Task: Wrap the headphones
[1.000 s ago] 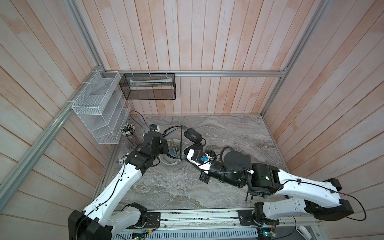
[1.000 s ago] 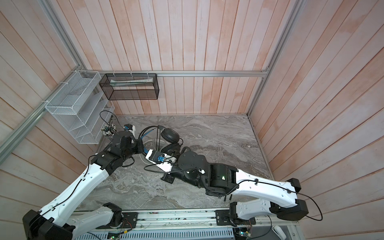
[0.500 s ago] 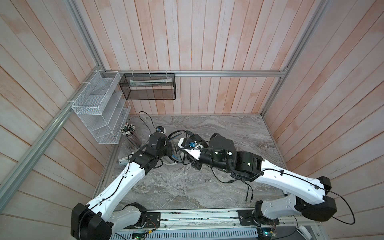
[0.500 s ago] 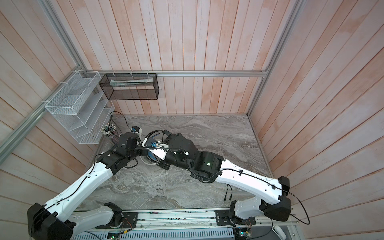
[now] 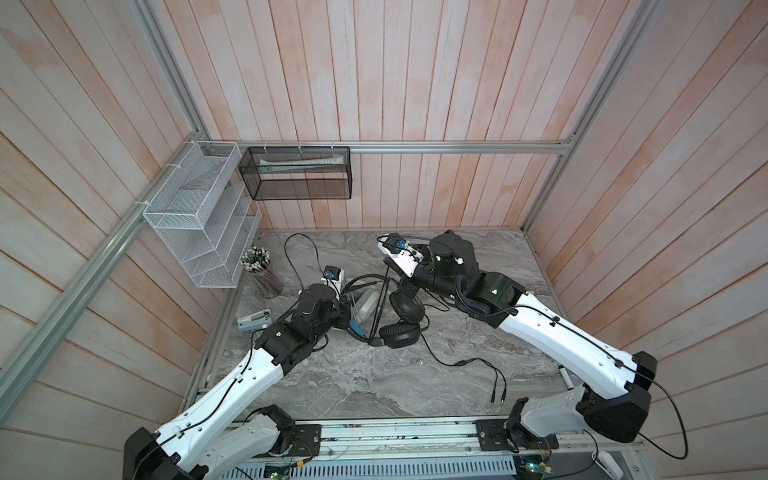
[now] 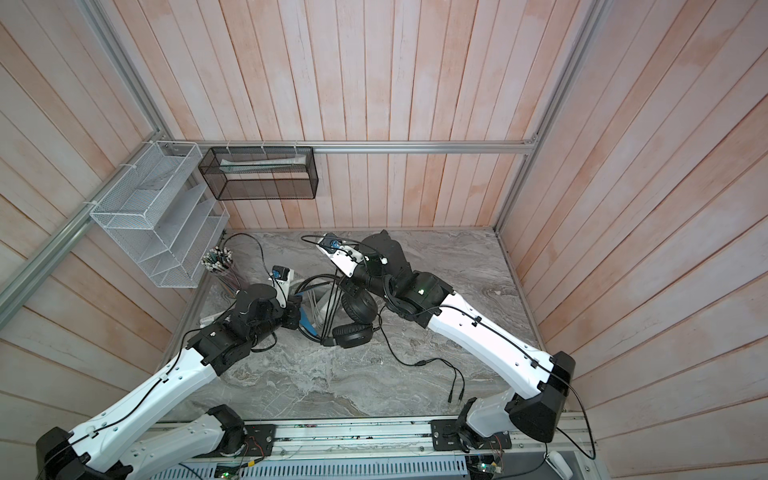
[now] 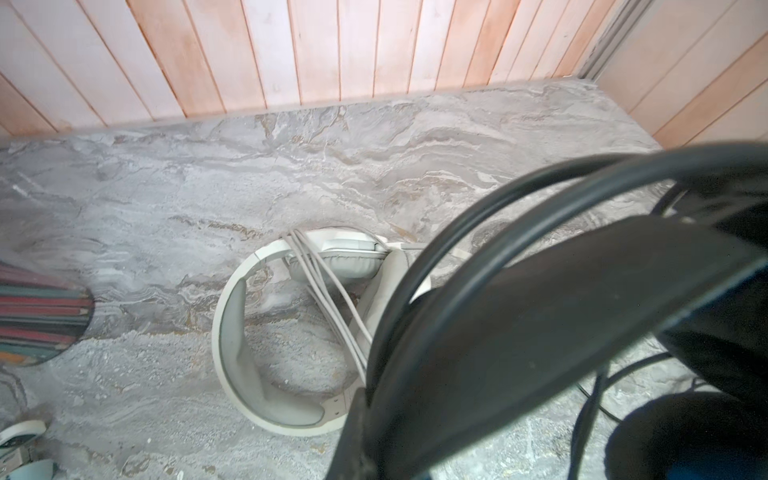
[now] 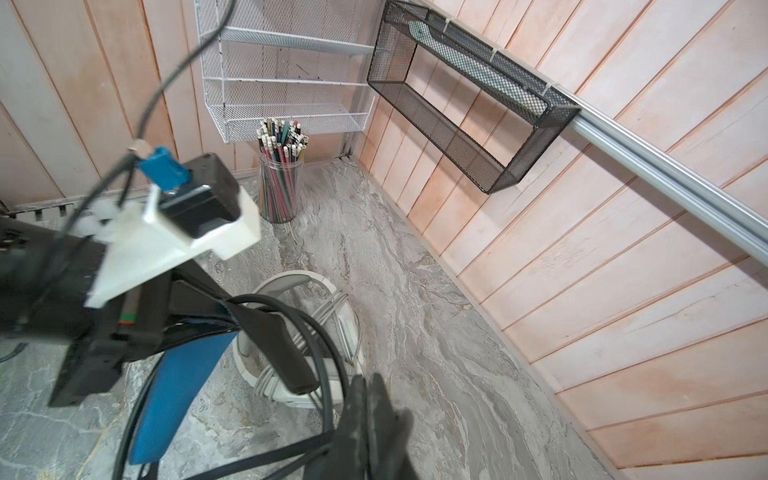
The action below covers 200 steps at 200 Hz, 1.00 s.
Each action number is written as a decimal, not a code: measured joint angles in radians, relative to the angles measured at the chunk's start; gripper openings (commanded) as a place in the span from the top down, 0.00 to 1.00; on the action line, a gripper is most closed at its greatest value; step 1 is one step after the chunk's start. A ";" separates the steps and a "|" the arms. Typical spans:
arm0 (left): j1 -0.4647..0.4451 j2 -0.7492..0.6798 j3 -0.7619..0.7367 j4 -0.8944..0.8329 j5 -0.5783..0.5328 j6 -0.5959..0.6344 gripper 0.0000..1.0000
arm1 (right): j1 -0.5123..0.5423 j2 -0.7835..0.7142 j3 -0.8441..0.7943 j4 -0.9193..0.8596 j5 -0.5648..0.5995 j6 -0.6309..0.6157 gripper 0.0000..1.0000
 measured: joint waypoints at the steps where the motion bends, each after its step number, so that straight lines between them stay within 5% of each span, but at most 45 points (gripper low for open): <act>1: -0.001 -0.001 -0.001 0.001 0.000 0.000 1.00 | -0.001 0.000 0.000 0.000 -0.001 0.000 1.00; 87: -0.041 -0.084 -0.067 0.098 -0.025 0.033 1.00 | -0.125 0.043 -0.016 0.040 -0.109 0.031 1.00; 200: -0.047 -0.123 -0.082 0.052 0.008 0.048 1.00 | -0.201 -0.025 -0.296 0.290 -0.092 0.145 0.78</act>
